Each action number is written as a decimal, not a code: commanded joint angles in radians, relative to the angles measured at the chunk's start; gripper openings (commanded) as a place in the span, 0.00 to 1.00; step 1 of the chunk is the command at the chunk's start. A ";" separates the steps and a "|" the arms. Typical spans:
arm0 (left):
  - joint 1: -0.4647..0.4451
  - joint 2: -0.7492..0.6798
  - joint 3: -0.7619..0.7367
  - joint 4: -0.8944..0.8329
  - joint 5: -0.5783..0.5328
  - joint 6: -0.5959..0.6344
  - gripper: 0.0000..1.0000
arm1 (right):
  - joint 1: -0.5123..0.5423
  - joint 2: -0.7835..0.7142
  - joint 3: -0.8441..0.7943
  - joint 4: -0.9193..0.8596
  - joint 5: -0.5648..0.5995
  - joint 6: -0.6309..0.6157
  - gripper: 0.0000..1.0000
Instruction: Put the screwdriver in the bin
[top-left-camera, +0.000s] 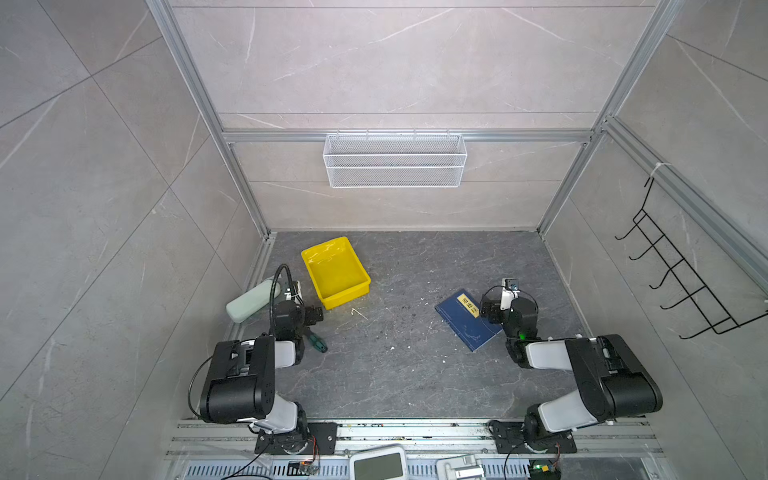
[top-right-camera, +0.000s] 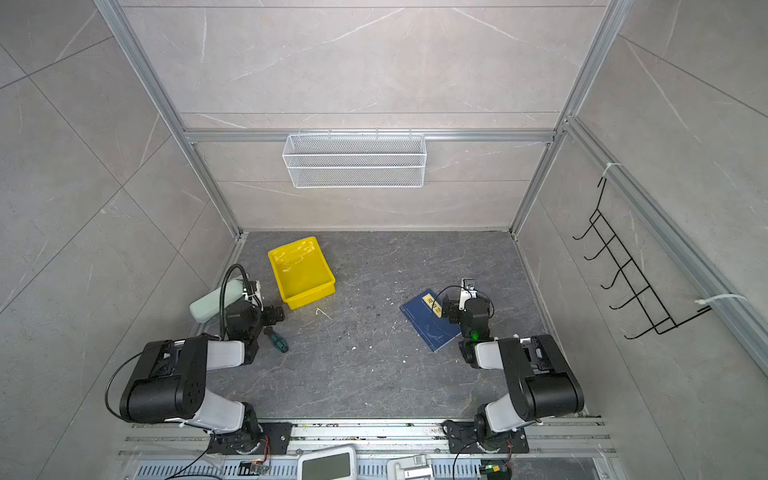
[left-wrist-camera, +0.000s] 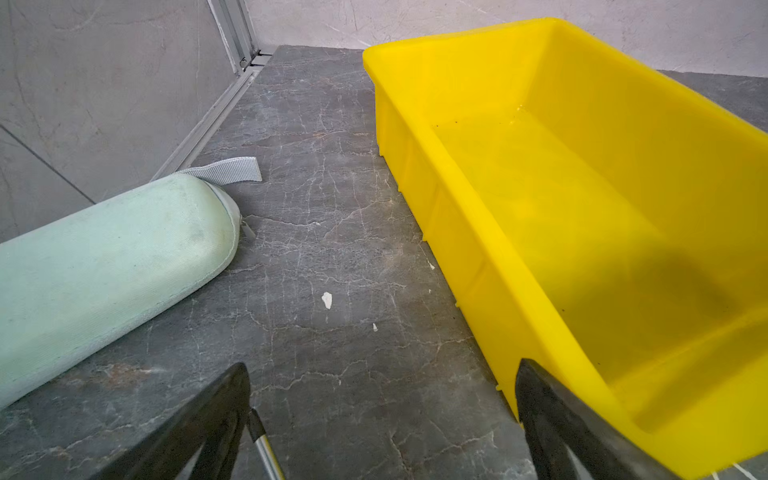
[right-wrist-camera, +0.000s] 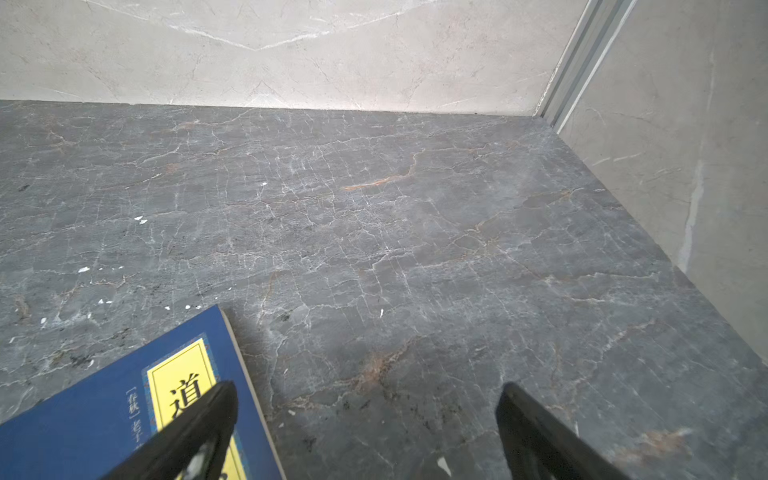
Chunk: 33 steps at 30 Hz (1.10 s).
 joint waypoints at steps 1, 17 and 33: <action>-0.001 -0.004 0.015 0.022 0.010 -0.006 1.00 | 0.002 0.006 0.014 0.022 -0.003 0.007 0.99; -0.001 -0.005 0.015 0.024 0.010 -0.006 1.00 | 0.002 0.004 0.014 0.024 -0.003 0.007 0.99; -0.017 -0.214 0.038 -0.205 -0.132 -0.061 1.00 | 0.004 -0.172 -0.001 -0.097 -0.054 -0.011 0.99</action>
